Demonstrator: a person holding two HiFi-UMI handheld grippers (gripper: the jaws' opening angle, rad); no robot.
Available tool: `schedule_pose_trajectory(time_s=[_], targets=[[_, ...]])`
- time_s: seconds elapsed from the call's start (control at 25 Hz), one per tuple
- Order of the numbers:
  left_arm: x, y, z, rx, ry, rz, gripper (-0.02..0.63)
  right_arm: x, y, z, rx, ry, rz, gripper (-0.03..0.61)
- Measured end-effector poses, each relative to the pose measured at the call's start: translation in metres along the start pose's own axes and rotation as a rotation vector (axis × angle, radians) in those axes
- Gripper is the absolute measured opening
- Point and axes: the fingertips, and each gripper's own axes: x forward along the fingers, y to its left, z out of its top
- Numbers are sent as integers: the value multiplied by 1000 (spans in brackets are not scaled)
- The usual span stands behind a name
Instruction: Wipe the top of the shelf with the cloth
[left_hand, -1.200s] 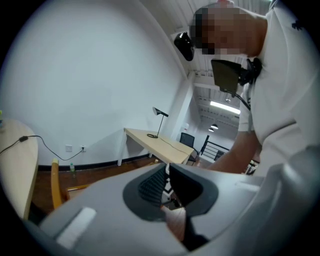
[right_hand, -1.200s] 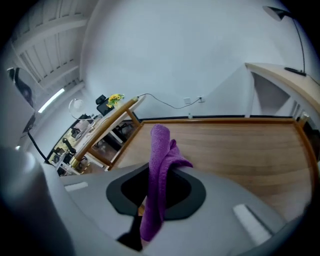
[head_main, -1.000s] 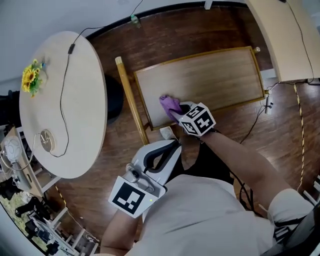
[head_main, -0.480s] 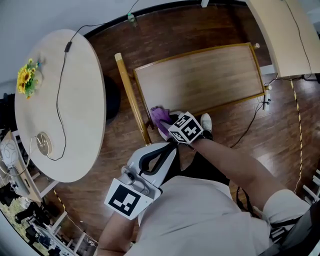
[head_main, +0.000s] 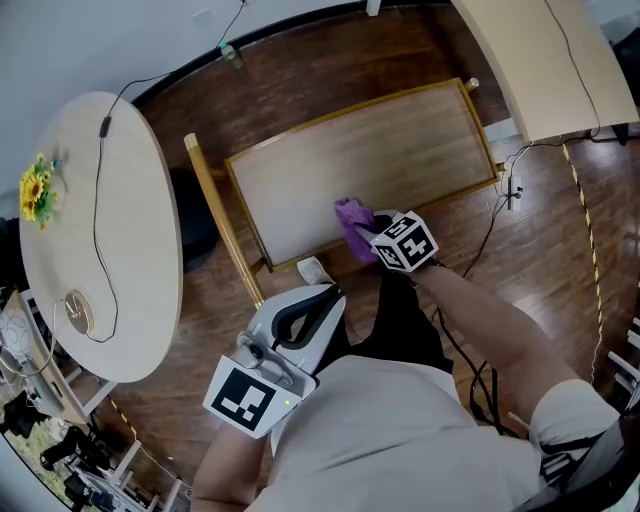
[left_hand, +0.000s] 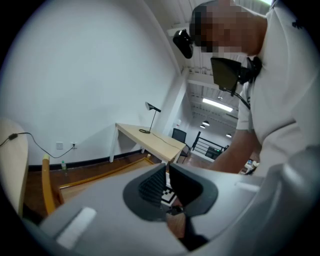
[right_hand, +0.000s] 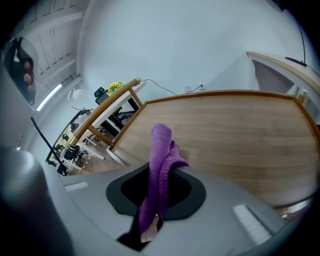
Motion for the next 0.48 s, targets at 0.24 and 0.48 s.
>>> schedule_pose_trajectory(time_s=[0.24, 0.48], targets=[[43, -24, 6, 13, 14, -50, 41, -51, -71, -19, 38, -6, -77, 51], [81, -46, 16, 28, 22, -88, 41, -110, -151, -36, 68, 0, -187, 51]])
